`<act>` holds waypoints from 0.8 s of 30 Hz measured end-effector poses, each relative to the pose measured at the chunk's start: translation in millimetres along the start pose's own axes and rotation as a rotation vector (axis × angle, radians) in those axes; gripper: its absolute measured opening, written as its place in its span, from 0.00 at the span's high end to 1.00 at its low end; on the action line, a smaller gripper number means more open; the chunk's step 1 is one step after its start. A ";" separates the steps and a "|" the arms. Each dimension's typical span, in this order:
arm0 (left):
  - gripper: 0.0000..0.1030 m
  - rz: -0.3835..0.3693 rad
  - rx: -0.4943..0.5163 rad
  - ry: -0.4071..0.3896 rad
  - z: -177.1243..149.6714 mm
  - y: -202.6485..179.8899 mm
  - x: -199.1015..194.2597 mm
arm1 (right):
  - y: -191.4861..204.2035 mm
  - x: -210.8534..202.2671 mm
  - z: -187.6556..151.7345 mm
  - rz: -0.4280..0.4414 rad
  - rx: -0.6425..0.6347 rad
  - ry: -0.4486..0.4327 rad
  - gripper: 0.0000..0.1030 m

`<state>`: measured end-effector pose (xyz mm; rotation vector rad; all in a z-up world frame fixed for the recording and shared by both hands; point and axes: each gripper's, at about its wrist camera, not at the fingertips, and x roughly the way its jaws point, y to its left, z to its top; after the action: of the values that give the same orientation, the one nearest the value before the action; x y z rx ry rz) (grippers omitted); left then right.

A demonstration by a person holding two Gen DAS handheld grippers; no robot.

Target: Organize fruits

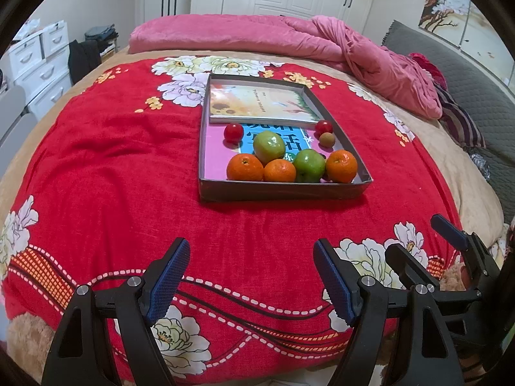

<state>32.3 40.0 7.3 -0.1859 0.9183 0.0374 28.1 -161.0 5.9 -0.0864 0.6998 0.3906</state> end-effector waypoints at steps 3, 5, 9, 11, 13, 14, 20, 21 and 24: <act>0.22 0.001 0.001 -0.002 0.1 0.1 -0.1 | 0.3 -0.1 0.4 0.000 0.000 0.000 0.01; 0.22 0.003 0.000 -0.001 -0.1 0.4 0.1 | 0.0 -0.3 0.3 0.000 0.001 0.000 0.01; 0.22 0.005 -0.001 -0.001 0.3 0.6 -0.1 | 0.1 -0.3 0.2 0.000 0.001 0.000 0.01; 0.22 0.005 -0.001 -0.001 0.4 0.7 -0.2 | 0.1 -0.2 0.1 -0.002 0.000 0.002 0.01; 0.22 0.006 0.000 -0.002 0.4 0.5 0.0 | -0.5 -0.7 0.1 0.000 0.001 0.002 0.01; 0.22 0.007 -0.001 -0.001 0.4 0.5 -0.1 | -0.3 -0.7 0.3 -0.001 0.000 0.001 0.01; 0.22 0.011 -0.003 0.002 0.6 1.1 0.0 | -0.2 -0.4 0.2 -0.001 -0.001 0.002 0.01; 0.22 0.010 -0.002 0.001 0.7 0.9 0.2 | -0.1 -0.3 0.2 0.000 0.000 0.002 0.01; 0.22 0.003 -0.002 0.002 0.4 0.4 0.5 | -0.7 -0.4 0.2 0.001 0.002 0.002 0.01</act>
<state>32.8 40.5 7.1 -0.1864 0.9205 0.0405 28.3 -161.7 6.2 -0.0850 0.7023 0.3911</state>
